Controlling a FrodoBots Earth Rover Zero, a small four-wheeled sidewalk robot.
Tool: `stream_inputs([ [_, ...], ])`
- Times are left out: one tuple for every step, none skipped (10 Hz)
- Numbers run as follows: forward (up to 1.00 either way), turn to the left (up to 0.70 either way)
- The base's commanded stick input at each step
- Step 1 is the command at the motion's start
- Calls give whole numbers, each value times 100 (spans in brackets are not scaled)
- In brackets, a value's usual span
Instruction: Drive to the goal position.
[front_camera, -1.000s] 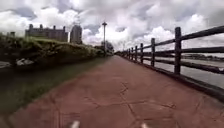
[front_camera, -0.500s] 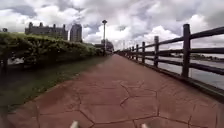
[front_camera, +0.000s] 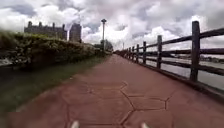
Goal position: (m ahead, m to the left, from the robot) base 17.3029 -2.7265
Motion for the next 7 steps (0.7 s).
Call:
stream_inputs([
  [70,0],
  [70,0],
  [70,0],
  [70,0],
  [70,0],
  [70,0],
  [70,0],
])
